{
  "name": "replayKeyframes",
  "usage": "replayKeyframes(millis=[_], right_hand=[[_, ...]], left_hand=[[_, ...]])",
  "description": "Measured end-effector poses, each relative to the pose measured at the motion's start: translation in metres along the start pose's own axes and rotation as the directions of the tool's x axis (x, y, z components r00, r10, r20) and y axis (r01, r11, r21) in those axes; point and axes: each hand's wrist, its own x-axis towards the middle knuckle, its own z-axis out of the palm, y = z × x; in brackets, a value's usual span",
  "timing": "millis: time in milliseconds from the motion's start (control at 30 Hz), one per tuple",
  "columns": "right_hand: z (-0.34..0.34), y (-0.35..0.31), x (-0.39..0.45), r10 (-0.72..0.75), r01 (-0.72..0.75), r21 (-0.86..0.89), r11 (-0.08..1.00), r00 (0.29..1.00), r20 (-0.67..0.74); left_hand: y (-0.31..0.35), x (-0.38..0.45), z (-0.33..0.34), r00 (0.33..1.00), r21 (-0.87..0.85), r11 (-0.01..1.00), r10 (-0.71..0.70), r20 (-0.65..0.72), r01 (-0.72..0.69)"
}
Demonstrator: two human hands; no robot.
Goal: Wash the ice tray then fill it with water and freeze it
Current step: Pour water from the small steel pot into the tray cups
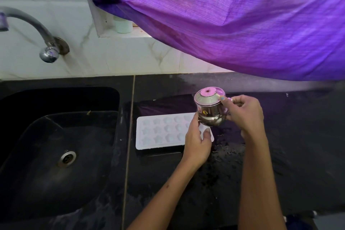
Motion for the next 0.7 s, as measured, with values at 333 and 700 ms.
replayKeyframes(millis=[333, 700], right_hand=[[0.016, -0.011, -0.007, -0.056, 0.058, -0.191, 0.98, 0.998, 0.016], [0.019, -0.012, -0.008, -0.049, 0.054, -0.237, 0.97, 0.998, 0.027]], left_hand=[[-0.01, -0.003, -0.006, 0.999, 0.004, 0.999, -0.036, -0.017, 0.037], [-0.012, -0.004, -0.008, 0.999, -0.001, 0.999, -0.046, 0.01, 0.046]])
